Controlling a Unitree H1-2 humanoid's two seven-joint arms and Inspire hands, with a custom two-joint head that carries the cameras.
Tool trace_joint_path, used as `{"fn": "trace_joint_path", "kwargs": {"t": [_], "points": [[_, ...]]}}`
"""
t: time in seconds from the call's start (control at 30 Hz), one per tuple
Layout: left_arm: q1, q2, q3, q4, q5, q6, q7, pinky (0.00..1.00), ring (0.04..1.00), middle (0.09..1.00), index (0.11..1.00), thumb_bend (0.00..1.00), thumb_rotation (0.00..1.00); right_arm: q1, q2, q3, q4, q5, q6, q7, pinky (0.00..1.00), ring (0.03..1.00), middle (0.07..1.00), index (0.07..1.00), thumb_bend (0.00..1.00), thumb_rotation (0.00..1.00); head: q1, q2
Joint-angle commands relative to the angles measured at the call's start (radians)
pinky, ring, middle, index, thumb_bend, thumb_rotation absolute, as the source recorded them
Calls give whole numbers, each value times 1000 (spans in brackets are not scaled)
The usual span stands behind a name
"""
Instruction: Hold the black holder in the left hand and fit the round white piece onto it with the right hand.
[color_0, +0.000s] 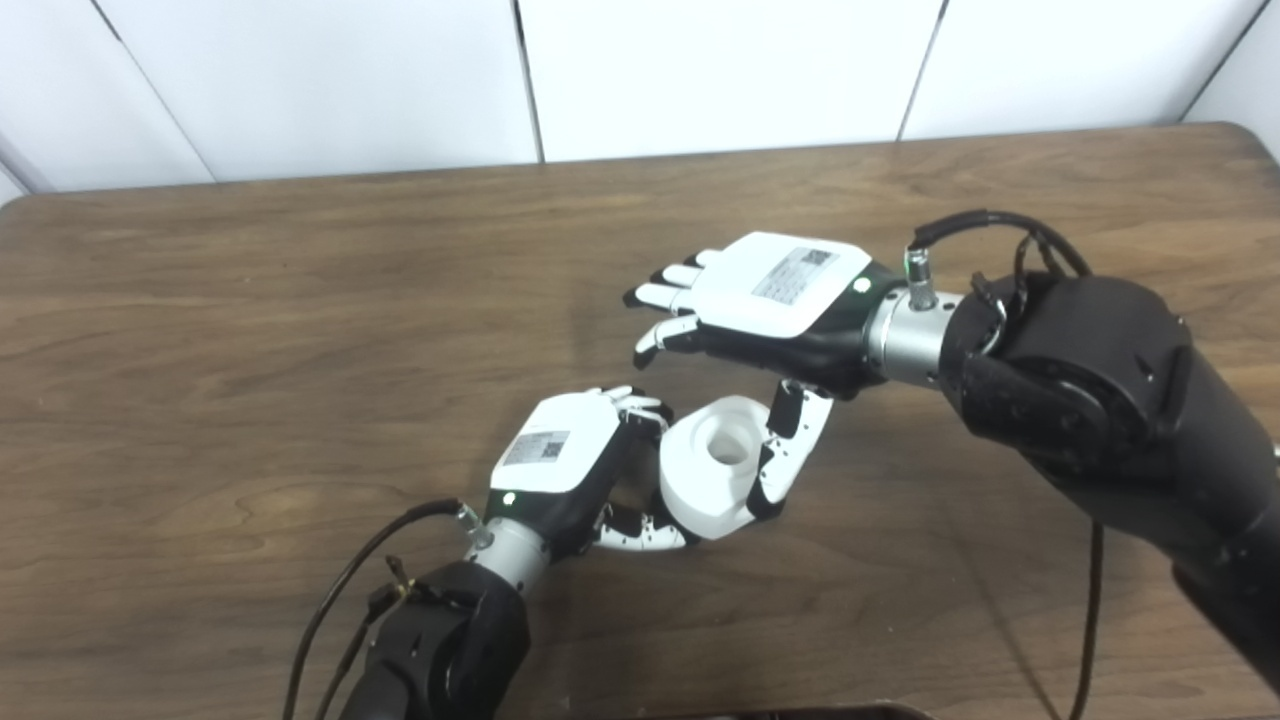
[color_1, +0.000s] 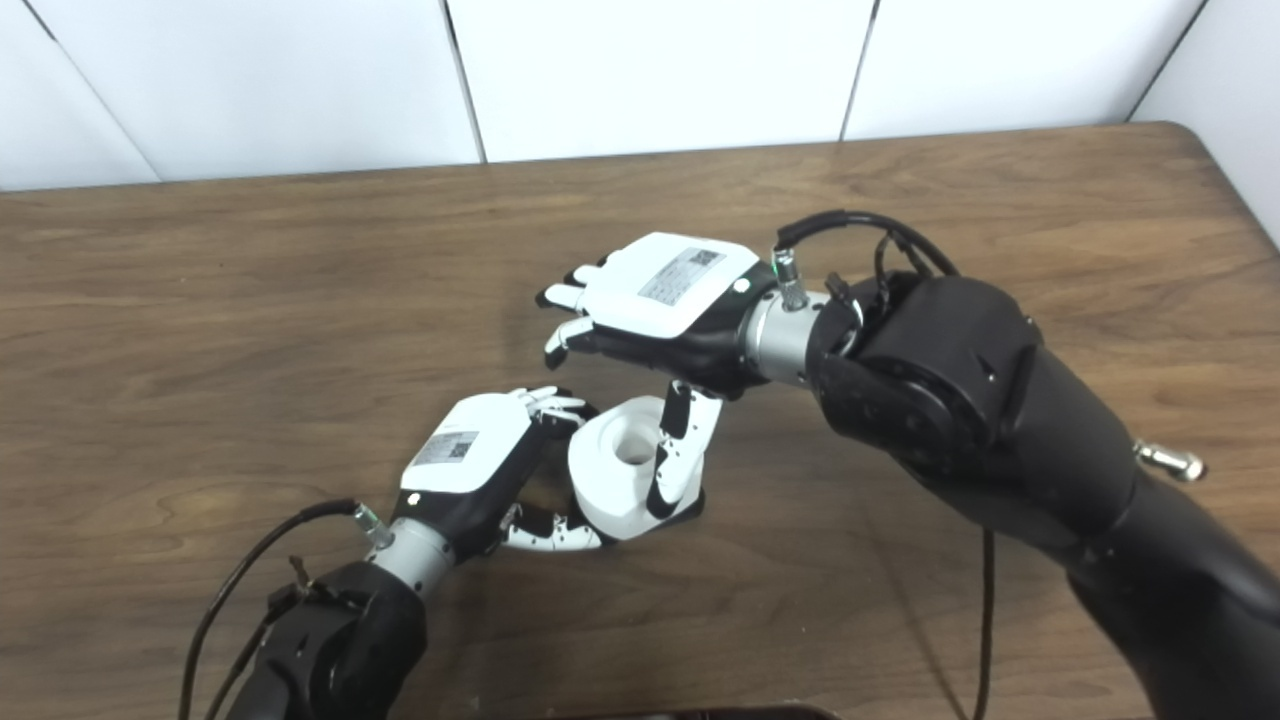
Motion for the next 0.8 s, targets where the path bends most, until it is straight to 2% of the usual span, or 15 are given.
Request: {"fn": "trace_joint_path", "kwargs": {"t": [0.0,0.23,0.33,0.47,0.6,0.77], "points": [[-2,-4,-7,7,-3,1,-20,906,900,818,488,513,54,-60,-24,-11,-18,29,67,99,1000,1000,1000,908,1000,461,-1,1],[-5,-2,-6,11,-2,3,-25,907,903,820,488,513,54,-156,-75,-5,24,164,68,99,1000,1000,1000,953,1000,567,-1,0],[-5,-3,-6,13,-1,5,-25,906,903,819,488,513,54,-195,-89,-14,40,200,68,99,1000,1000,1000,956,1000,574,-3,-4],[-3,-3,-5,16,1,4,-19,903,899,816,488,513,54,-224,-102,-20,49,196,68,99,1000,1000,1000,961,1000,579,-3,-4],[-4,-3,-6,16,11,10,-27,907,903,819,489,512,55,-222,-97,-31,51,189,68,99,1000,1000,1000,961,1000,542,-2,-7],[-9,6,-18,11,68,16,-53,925,898,821,497,518,79,-219,-93,-31,53,179,68,99,1000,1000,1000,971,1000,558,-2,-8]]}}
